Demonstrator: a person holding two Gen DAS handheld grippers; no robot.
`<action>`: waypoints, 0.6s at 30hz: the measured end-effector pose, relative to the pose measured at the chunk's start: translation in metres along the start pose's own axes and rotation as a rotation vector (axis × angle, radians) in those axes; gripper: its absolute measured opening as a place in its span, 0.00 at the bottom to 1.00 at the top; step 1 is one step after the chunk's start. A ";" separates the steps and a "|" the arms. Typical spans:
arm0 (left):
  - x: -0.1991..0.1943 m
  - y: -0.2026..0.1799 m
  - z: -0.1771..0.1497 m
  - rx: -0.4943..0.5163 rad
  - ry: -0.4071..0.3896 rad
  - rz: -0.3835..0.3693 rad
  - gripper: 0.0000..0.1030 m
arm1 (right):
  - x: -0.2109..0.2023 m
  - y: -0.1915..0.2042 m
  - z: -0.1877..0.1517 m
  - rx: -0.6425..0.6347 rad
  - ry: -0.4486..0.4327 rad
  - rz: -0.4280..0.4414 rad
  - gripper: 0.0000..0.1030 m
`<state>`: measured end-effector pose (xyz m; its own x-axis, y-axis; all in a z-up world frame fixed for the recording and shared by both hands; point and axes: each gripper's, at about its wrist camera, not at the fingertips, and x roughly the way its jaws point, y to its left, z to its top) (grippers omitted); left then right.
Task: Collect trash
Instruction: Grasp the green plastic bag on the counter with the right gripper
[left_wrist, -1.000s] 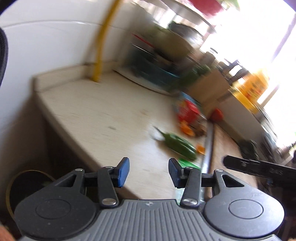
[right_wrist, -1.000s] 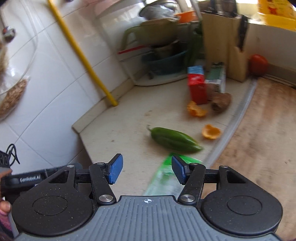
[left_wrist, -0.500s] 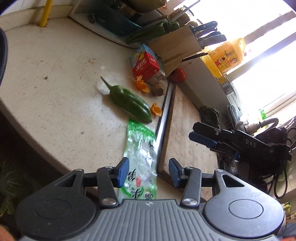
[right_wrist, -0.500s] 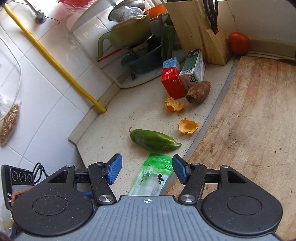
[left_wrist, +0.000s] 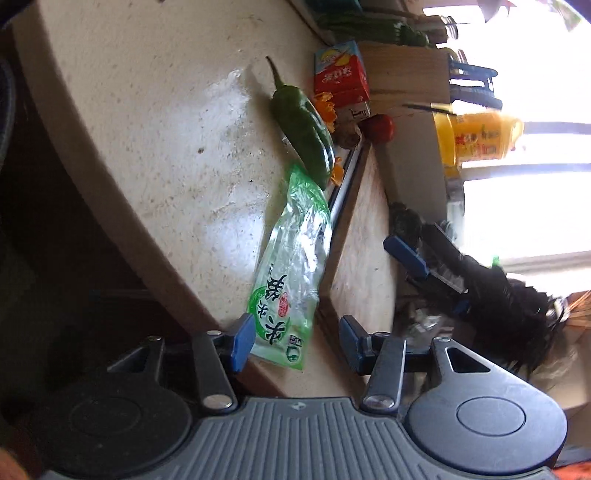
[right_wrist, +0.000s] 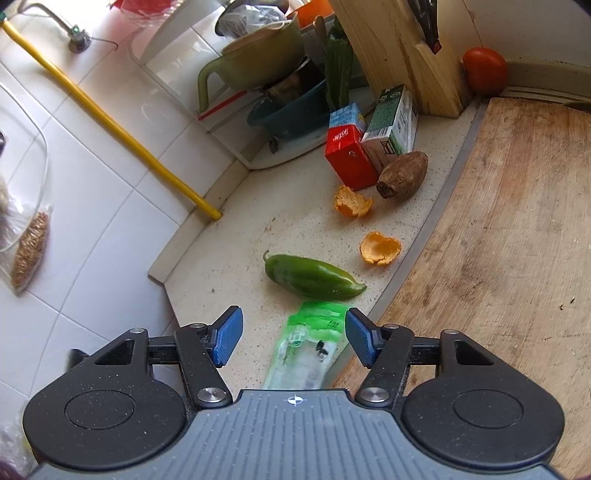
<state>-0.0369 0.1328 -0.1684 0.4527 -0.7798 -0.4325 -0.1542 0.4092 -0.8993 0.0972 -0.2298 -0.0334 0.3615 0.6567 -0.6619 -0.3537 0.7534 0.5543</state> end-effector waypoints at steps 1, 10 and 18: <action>0.001 0.001 0.002 -0.010 -0.004 -0.017 0.46 | 0.000 -0.001 0.001 0.002 -0.002 0.001 0.69; 0.003 -0.010 0.009 0.007 -0.014 -0.001 0.48 | 0.002 -0.011 0.007 0.017 0.000 0.014 0.70; 0.011 -0.009 0.032 0.023 0.008 0.012 0.51 | 0.016 -0.016 0.007 0.033 0.038 0.023 0.70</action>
<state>-0.0021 0.1359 -0.1632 0.4438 -0.7785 -0.4438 -0.1394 0.4292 -0.8924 0.1147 -0.2311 -0.0490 0.3206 0.6724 -0.6672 -0.3328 0.7394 0.5853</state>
